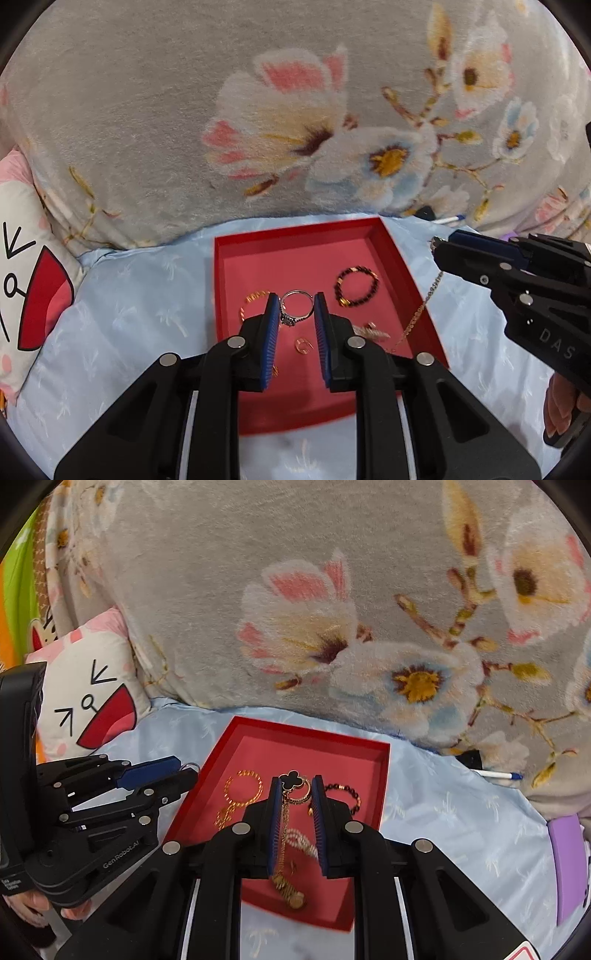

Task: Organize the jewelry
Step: 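Carry the clover chain and silver ring into the red box and open both tools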

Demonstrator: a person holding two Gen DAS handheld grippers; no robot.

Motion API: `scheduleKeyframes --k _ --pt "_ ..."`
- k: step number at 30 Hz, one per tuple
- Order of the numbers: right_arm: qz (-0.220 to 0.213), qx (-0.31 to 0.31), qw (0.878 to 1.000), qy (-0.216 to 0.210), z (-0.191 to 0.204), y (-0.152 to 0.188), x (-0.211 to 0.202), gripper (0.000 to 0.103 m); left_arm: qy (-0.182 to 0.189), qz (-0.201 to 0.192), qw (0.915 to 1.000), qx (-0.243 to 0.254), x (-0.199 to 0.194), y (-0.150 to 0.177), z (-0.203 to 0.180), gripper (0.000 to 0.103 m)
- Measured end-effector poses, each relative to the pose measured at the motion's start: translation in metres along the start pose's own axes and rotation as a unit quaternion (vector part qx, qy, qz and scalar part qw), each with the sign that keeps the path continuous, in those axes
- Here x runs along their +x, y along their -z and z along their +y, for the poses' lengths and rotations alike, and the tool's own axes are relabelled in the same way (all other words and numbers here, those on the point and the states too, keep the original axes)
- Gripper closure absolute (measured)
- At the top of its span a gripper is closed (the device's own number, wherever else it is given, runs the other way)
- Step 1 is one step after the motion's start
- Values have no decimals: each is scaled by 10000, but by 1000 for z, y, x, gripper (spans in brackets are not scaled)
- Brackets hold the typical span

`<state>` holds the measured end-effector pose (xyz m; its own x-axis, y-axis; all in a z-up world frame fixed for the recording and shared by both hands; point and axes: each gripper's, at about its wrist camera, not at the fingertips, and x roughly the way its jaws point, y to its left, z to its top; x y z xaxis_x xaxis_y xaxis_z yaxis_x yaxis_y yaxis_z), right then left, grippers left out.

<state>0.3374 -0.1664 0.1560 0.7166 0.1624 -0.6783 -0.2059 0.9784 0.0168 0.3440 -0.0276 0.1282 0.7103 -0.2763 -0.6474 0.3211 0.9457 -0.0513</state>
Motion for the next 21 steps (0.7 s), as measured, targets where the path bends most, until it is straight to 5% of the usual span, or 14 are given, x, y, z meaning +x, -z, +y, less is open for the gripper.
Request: scheduleKeyframes --k 10,13,15,21 --pt "386 224 9990 60 -15 -8 78 87 -85 460 9986 -257 79 -5 21 83" --pt "373 194 9989 196 -15 -7 88 83 -155 578 9975 -387 94 -4 30 65" --pt "346 210 9990 214 -16 -8 90 79 -236 522 9974 -438 97 -3 35 41" --pt "216 219 9991 297 -20 -10 88 65 -503 220 9979 -355 89 -5 37 24"
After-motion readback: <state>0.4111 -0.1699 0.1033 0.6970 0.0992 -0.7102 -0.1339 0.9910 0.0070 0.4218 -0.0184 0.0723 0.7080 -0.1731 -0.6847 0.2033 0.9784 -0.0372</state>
